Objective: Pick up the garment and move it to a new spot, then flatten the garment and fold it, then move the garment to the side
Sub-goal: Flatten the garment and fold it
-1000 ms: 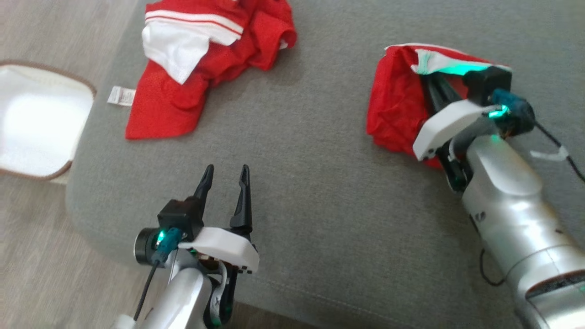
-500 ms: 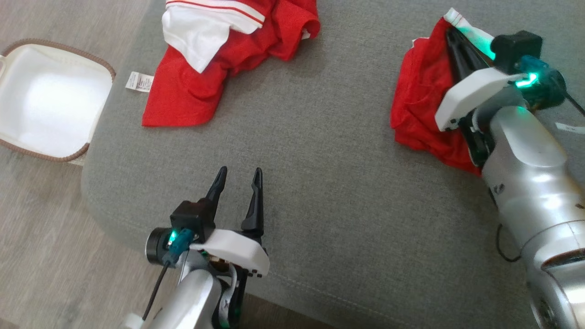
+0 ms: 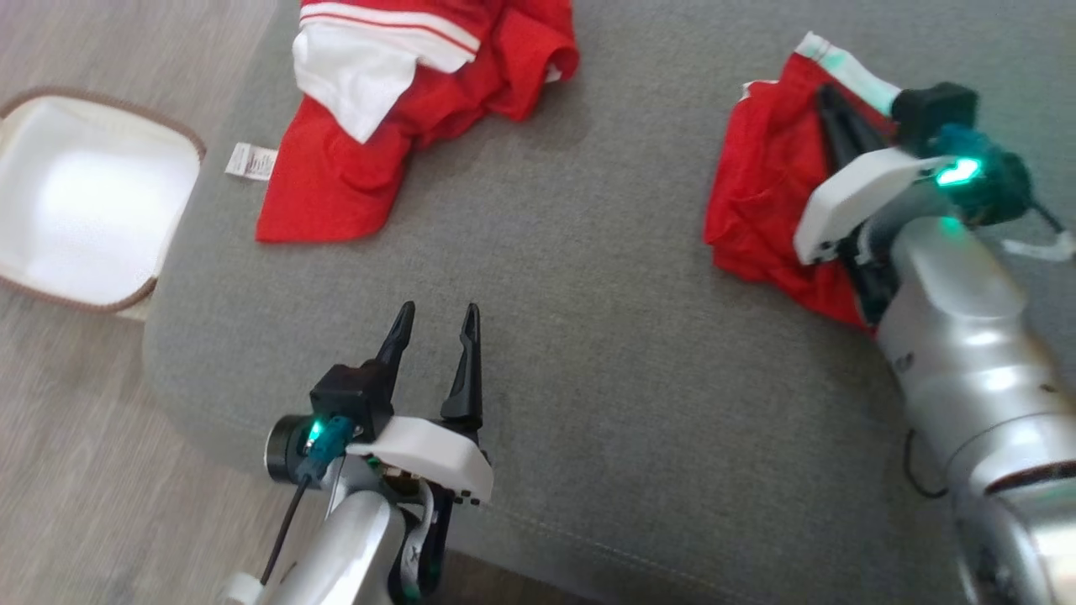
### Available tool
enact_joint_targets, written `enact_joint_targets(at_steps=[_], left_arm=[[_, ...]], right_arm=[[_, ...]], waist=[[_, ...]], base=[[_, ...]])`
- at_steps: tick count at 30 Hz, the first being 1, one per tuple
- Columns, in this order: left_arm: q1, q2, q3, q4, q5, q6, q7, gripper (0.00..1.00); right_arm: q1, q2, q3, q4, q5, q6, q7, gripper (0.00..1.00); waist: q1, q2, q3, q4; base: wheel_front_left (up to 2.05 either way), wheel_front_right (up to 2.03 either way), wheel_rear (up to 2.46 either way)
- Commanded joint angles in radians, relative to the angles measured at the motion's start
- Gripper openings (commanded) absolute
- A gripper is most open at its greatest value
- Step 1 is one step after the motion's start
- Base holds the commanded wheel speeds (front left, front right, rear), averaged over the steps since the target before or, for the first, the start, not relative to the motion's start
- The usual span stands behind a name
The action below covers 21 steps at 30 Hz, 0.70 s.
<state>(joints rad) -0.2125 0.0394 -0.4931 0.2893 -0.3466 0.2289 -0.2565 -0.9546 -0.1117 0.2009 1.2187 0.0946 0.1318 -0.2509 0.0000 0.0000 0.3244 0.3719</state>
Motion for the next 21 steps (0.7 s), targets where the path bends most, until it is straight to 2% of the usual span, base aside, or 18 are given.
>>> enact_joint_targets(at_steps=[1, 5, 9, 15, 19, 20, 21], left_arm=[[-0.008, 0.011, 0.041, -0.024, 0.008, -0.002, -0.005, 1.0], [-0.005, 0.011, 0.056, -0.02, 0.018, -0.01, -0.005, 1.0], [-0.001, 0.011, 0.064, -0.019, 0.021, -0.016, -0.005, 1.0], [0.017, 0.011, 0.084, 0.003, 0.033, -0.024, -0.005, 1.0], [0.035, 0.011, 0.107, 0.01, 0.049, -0.03, -0.005, 1.0], [0.041, 0.011, 0.114, 0.012, 0.054, -0.031, -0.005, 1.0], [0.046, 0.011, 0.123, 0.014, 0.059, -0.033, -0.005, 1.0]], right_arm=[[0.021, 0.032, 0.022, -0.034, -0.009, -0.001, -0.011, 0.0], [0.087, 0.051, 0.057, -0.066, 0.015, -0.001, -0.011, 0.0], [0.161, 0.06, 0.144, -0.116, 0.062, -0.001, -0.011, 0.0], [0.28, 0.061, 0.334, -0.291, 0.285, -0.001, -0.011, 0.0], [0.317, 0.061, 0.359, -0.365, 0.356, -0.001, -0.011, 0.0], [0.33, 0.061, 0.345, -0.382, 0.366, -0.001, -0.011, 0.37], [0.342, 0.061, 0.322, -0.397, 0.364, -0.001, -0.011, 0.68]], waist=[[0.0, 0.0, -0.018, -0.017], [0.0, 0.0, -0.044, -0.041], [0.0, 0.0, -0.066, -0.071], [0.0, 0.0, -0.113, -0.122], [0.0, 0.0, -0.153, -0.173], [0.0, 0.0, -0.164, -0.186], [0.0, 0.0, -0.173, -0.199]], base=[[0.0, 0.0, 0.0], [0.0, 0.0, 0.0], [0.0, 0.0, 0.0], [0.0, 0.0, 0.0], [0.0, 0.0, 0.0], [0.0, 0.0, 0.0], [0.0, 0.0, 0.0]])
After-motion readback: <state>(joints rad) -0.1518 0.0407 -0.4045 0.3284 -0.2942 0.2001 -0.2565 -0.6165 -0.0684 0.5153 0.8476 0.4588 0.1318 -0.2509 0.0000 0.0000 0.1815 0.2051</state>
